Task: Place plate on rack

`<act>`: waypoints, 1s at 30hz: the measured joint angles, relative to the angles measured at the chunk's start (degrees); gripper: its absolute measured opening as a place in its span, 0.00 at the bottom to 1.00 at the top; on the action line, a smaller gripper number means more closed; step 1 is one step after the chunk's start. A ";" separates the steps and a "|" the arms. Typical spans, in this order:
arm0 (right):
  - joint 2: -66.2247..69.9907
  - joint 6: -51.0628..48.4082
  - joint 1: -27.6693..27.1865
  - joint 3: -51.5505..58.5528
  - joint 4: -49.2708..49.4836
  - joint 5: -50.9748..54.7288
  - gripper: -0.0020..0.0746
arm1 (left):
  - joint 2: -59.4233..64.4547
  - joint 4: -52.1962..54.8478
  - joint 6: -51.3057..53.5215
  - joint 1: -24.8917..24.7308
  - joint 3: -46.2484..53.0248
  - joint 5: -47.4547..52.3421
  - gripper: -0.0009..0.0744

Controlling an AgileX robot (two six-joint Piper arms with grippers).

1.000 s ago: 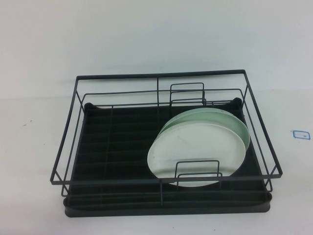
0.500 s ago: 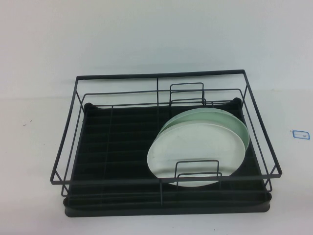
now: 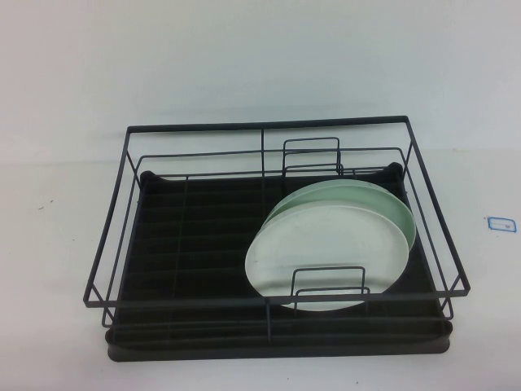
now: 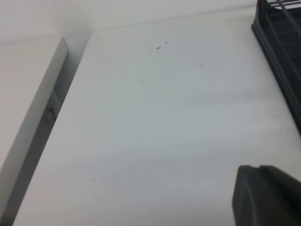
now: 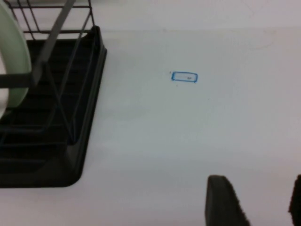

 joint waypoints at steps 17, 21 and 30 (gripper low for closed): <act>0.00 -4.21 0.80 0.00 5.18 0.51 0.48 | 0.00 0.00 -0.24 0.00 0.00 0.00 0.01; 0.00 -5.39 0.80 0.00 5.32 0.51 0.48 | 0.00 0.00 -0.24 0.00 0.00 0.00 0.01; 0.00 -6.23 0.80 0.00 5.44 0.51 0.48 | 0.00 0.00 -0.24 0.00 0.00 0.00 0.01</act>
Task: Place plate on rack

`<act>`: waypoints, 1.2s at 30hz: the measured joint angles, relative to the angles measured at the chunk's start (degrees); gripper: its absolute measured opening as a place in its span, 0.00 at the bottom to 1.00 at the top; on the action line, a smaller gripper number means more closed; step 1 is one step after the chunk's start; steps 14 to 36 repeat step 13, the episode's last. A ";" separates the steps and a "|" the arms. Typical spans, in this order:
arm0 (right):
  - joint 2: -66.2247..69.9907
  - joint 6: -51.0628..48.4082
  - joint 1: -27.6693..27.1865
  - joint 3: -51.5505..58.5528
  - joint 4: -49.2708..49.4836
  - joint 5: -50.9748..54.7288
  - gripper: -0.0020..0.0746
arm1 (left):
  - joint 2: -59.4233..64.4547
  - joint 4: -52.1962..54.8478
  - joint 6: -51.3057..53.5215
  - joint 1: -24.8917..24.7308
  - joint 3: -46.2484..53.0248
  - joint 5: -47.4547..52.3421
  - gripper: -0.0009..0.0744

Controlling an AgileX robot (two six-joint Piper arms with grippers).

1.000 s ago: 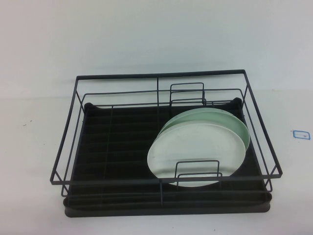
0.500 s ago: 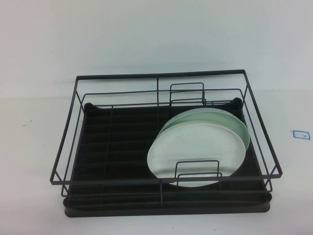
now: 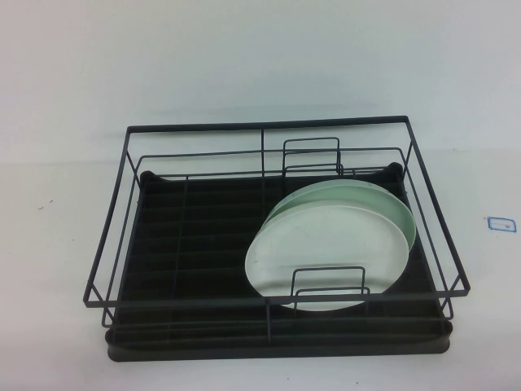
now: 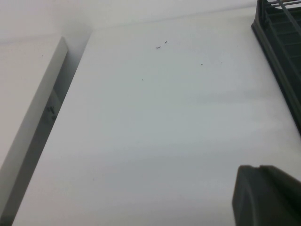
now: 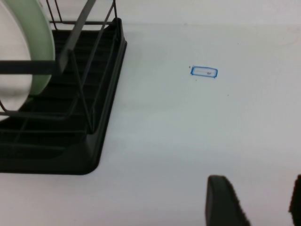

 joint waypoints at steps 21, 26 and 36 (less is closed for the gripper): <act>0.00 0.00 0.00 0.00 0.10 -0.88 0.48 | 0.00 0.00 0.00 0.00 0.00 0.00 0.01; 0.00 0.00 0.00 0.00 0.10 -0.88 0.48 | 0.00 0.00 0.00 0.00 0.00 0.00 0.01; 0.00 0.00 0.00 0.00 0.10 -0.88 0.48 | 0.00 0.00 0.00 0.00 0.00 0.00 0.01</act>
